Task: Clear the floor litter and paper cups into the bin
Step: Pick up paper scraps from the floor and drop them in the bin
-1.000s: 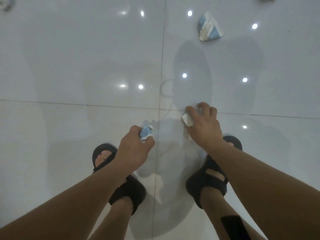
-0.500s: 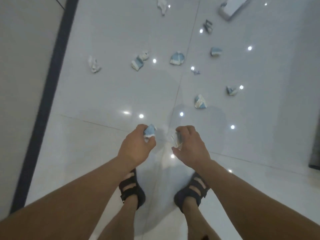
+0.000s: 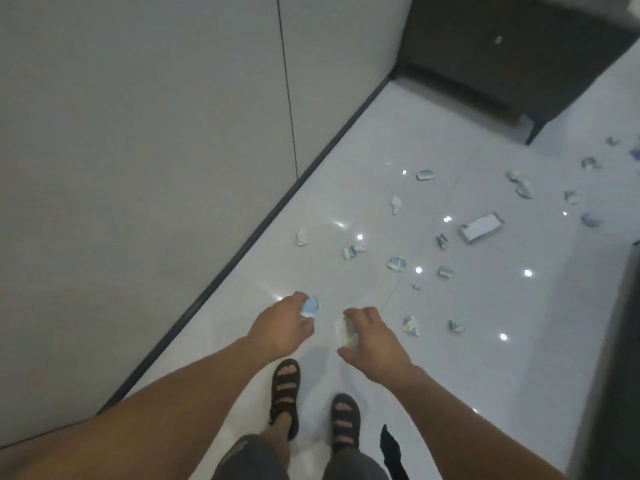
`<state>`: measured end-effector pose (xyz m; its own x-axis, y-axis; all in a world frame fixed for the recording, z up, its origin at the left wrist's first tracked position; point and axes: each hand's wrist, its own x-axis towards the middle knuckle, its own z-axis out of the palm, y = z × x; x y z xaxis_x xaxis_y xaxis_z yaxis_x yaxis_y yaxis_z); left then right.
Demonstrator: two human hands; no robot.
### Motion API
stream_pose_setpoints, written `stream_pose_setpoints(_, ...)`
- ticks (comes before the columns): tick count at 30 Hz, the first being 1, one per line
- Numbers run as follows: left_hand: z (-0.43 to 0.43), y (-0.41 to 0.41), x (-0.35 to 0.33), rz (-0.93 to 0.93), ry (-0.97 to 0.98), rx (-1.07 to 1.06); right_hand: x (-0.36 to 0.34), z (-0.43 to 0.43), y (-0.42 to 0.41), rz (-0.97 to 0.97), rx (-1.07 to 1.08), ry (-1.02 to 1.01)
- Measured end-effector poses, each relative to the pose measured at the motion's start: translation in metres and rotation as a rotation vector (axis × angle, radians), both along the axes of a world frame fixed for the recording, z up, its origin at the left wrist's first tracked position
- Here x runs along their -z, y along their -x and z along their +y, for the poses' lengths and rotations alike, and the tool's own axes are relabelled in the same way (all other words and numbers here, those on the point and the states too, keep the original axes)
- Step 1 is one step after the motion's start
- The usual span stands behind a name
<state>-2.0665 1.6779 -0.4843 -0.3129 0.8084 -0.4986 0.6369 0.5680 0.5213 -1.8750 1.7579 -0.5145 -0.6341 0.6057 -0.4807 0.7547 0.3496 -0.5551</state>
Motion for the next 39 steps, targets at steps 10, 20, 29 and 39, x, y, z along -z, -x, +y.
stream_pose_setpoints(10,-0.118,-0.007,-0.101,0.111,-0.079,-0.452,-0.113,-0.035,0.061,0.063,-0.475,-0.238)
stream_pose_setpoints(20,-0.259,0.006,-0.152,0.269,-0.069,-0.802,-0.172,-0.146,0.146,0.178,-0.855,-0.36)
stream_pose_setpoints(29,-0.442,0.013,-0.167,0.262,-0.064,-1.027,-0.196,-0.321,0.201,0.226,-1.111,-0.425)
stream_pose_setpoints(39,-0.625,0.039,-0.171,0.284,-0.021,-1.188,-0.19,-0.488,0.243,0.244,-1.288,-0.398)
